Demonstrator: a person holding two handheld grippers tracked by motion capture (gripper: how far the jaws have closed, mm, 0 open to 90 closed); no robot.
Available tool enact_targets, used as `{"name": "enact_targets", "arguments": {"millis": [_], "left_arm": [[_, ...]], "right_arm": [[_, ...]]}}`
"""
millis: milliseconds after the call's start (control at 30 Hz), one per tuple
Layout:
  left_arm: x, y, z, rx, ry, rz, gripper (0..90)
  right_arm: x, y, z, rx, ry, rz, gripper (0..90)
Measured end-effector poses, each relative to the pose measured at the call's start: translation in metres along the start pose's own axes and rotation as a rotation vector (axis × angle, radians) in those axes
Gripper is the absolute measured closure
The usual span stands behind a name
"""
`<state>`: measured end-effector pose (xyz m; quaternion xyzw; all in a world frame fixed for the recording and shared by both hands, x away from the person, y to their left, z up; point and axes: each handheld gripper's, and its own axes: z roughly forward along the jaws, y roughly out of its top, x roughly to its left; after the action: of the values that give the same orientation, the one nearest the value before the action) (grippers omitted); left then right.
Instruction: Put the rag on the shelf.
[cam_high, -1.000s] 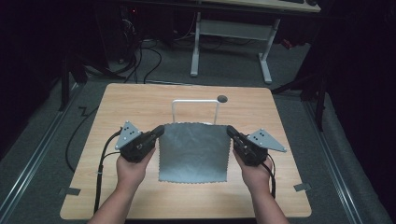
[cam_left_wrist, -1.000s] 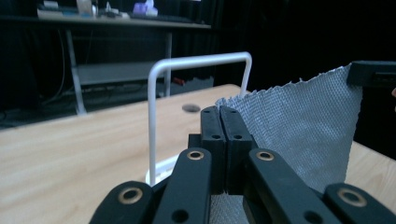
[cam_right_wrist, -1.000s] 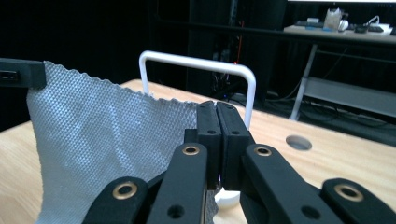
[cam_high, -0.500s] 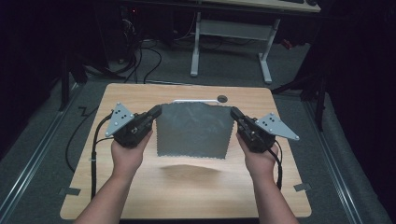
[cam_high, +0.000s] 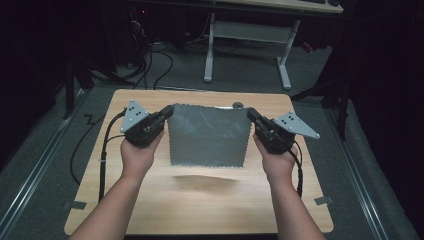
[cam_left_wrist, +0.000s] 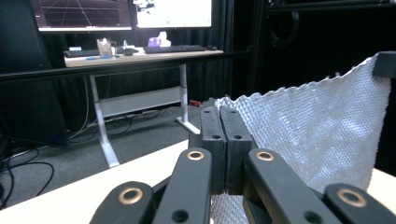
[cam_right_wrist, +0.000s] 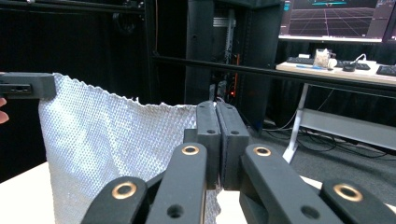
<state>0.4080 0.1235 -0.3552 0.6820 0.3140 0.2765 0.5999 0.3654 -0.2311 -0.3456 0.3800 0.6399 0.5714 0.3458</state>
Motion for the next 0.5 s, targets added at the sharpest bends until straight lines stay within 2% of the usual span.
{"name": "enact_targets", "arguments": {"millis": [233,500], "left_arm": [[0.016,0.008,0.025,0.000,0.020,0.003,89.9],[0.036,0.010,0.054,0.011,0.052,-0.003,89.9]], "right_arm": [[-0.011,0.003,0.023,0.011,-0.014,-0.001,89.6],[-0.026,0.007,0.052,0.018,-0.046,-0.009,89.6]]}}
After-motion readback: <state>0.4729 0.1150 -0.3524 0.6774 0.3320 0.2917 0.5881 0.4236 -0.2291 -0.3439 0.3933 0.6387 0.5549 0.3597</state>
